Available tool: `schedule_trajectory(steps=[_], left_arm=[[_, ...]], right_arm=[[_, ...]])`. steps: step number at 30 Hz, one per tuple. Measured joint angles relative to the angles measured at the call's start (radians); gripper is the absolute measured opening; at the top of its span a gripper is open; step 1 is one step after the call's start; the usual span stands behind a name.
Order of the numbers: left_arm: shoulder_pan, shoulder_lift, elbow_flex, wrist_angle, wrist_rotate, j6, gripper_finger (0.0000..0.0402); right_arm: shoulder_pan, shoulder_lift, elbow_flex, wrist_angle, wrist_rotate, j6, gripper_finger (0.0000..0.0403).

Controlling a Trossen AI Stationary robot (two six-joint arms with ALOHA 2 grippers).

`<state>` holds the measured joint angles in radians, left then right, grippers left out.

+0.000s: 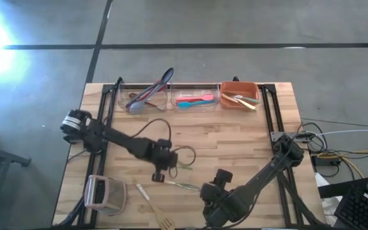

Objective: Pick & Place Kitchen Items
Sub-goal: Put the green spatula into the right transparent bin

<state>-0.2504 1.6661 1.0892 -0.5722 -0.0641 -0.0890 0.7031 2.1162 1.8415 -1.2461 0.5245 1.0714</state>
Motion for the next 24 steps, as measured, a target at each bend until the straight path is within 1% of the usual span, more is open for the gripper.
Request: schedule_trajectory(steps=[5,8,13,17,19,22,24], left_arm=[[0.112,-0.001,0.097,-0.07,-0.001,0.11,0.0016],[0.187,-0.001,0.169,-0.111,0.005,0.169,0.0016],[0.341,-0.001,0.303,-0.166,0.062,0.245,0.0016],[0.465,-0.001,0.416,-0.22,0.076,0.31,0.0016],[0.529,-0.001,0.461,-0.239,0.104,0.337,0.0016],[0.624,-0.001,0.51,-0.239,0.177,0.36,0.0016],[0.681,0.003,0.53,-0.232,0.219,0.374,0.0016]], right_arm=[[0.002,0.0,-0.042,-0.091,-0.033,0.095,0.0205],[0.004,-0.003,-0.067,-0.094,-0.042,0.092,0.02],[0.004,-0.038,-0.123,-0.094,-0.054,0.094,0.0193],[0.018,-0.124,-0.221,-0.094,-0.053,0.172,0.019],[0.029,-0.183,-0.291,-0.078,-0.043,0.223,0.0187],[0.042,-0.281,-0.408,0.016,-0.014,0.261,0.0185],[0.042,-0.345,-0.489,0.098,0.006,0.256,0.0183]])
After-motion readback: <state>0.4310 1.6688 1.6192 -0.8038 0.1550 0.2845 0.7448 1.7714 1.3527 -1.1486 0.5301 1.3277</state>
